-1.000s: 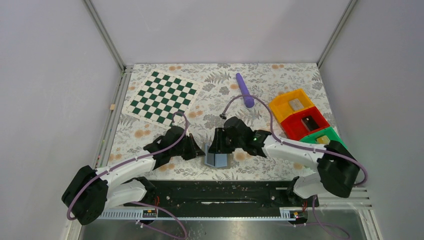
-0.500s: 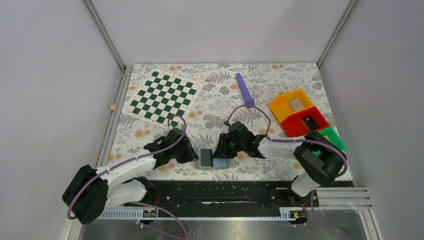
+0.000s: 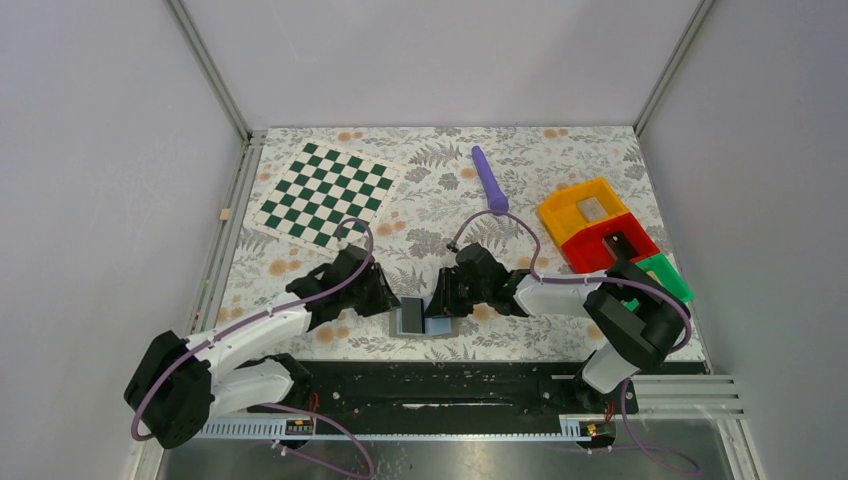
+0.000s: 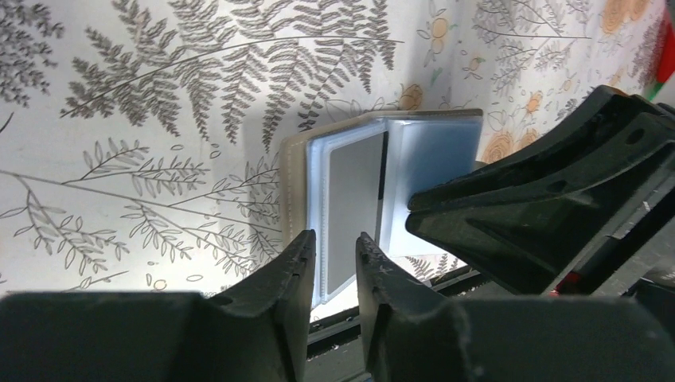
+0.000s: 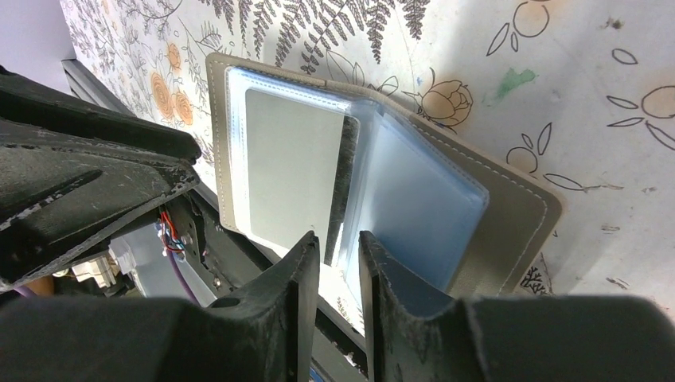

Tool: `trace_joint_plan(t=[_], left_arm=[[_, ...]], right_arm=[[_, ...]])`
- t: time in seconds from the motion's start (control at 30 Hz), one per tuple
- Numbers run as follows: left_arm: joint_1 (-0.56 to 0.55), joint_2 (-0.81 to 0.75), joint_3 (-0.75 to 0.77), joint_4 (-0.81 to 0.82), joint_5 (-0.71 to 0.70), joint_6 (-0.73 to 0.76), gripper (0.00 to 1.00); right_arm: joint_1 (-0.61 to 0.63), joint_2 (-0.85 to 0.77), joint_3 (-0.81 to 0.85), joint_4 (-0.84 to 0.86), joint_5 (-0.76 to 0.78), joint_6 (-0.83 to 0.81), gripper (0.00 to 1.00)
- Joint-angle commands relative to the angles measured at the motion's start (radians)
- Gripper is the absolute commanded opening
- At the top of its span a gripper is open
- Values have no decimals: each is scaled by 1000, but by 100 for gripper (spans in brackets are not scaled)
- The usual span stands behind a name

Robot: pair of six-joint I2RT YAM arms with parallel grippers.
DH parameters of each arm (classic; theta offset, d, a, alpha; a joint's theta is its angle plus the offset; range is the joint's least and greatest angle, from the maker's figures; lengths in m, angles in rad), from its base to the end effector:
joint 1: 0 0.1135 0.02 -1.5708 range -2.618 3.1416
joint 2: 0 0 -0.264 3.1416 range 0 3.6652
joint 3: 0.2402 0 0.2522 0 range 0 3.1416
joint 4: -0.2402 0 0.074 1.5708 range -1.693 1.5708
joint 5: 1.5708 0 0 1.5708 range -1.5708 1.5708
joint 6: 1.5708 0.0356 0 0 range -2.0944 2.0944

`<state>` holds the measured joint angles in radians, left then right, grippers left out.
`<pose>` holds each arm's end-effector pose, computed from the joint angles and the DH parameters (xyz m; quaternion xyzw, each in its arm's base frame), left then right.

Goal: Take the credit cards out of the card holder
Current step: Remove the credit card from the card holder.

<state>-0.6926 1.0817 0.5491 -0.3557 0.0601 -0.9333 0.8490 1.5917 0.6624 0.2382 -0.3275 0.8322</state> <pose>0.1576 -0.1335 0.1889 -0.1031 0.9363 -0.2624 0.2094 0.1917 0.2351 0.1484 -0.0769 0.8921 0.4114 0.1703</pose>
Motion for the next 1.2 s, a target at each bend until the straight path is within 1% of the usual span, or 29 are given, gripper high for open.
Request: trace_joint_plan(t=[0.0, 0.3, 0.77, 0.93, 1.07, 1.17], left_arm=[[-4, -4, -3, 102, 48, 26, 23], [-3, 132, -58, 182, 94, 23, 15], [-3, 168, -87, 209, 94, 29, 14], [-2, 175, -92, 222, 106, 22, 14], [-3, 179, -92, 231, 121, 15, 14], [-4, 186, -89, 234, 131, 10, 14]], right_arm=[[-4, 17, 17, 38, -20, 2, 31], [-3, 26, 6, 69, -23, 25, 32], [-4, 64, 20, 42, -6, 15, 32], [-4, 77, 19, 70, -28, 32, 32], [-4, 103, 9, 150, -62, 60, 28], [-3, 120, -2, 201, -76, 80, 22]])
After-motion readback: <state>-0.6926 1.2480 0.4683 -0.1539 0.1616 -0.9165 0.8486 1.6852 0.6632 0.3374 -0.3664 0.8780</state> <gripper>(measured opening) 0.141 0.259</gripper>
